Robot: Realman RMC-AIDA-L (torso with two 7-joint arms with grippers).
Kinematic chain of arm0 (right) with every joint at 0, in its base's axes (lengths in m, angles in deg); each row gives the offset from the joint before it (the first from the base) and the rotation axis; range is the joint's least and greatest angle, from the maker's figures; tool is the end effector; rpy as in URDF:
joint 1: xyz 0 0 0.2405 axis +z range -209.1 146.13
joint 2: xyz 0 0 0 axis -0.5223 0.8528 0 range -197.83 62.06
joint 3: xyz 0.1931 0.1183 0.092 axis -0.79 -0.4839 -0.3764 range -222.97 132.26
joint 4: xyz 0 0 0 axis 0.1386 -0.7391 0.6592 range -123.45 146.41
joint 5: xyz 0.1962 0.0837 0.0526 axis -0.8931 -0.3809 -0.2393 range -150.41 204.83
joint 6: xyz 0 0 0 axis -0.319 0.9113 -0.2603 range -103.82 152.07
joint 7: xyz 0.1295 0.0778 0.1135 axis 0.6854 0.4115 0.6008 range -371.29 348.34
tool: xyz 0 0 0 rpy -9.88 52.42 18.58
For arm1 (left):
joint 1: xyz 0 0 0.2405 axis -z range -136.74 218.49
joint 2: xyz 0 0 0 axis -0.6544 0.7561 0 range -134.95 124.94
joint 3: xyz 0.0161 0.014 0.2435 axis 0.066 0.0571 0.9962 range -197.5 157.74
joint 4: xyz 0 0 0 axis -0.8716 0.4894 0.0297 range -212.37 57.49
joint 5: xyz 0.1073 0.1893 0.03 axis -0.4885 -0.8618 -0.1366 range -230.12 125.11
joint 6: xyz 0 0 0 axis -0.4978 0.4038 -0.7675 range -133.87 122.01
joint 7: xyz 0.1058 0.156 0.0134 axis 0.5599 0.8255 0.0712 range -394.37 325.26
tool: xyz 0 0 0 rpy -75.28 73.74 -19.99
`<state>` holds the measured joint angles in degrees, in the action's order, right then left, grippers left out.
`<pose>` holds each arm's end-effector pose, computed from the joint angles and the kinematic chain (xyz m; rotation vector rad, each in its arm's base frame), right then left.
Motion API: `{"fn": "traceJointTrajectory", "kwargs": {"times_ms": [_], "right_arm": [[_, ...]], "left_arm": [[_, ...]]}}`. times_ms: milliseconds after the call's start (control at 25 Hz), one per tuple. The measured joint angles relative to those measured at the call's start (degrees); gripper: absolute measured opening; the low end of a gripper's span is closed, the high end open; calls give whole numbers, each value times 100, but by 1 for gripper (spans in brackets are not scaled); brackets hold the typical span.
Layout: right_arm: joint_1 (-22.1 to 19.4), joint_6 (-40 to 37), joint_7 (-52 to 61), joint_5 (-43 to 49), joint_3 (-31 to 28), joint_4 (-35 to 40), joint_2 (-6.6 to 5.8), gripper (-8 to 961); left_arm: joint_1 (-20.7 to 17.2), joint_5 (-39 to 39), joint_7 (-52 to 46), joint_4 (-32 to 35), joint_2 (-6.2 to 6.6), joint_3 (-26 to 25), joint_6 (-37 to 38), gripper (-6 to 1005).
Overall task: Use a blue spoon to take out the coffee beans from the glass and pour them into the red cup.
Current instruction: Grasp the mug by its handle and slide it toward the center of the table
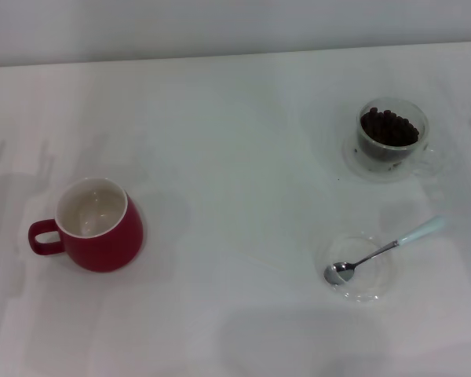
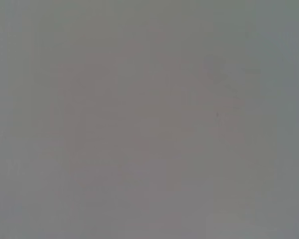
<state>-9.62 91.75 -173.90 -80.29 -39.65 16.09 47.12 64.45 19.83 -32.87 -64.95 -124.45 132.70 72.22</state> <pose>0.4050 0.3494 0.0695 -1.4361 0.5762 0.5311 -0.2961 0.3555 -0.0126 -1.5240 -0.3741 -0.7415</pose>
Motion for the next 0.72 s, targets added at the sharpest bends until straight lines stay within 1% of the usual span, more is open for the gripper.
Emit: {"fn": "traceJointTrajectory", "kwargs": {"times_ms": [480, 720], "right_arm": [[-57, 113, 67, -39, -1, -8, 2, 852], [-97, 145, 79, -43, -25, -4, -3, 851]], "left_arm": [[-12, -13, 18, -1, 9, 7, -31, 676], [-197, -161, 31, 2, 2, 60, 118, 672]]}}
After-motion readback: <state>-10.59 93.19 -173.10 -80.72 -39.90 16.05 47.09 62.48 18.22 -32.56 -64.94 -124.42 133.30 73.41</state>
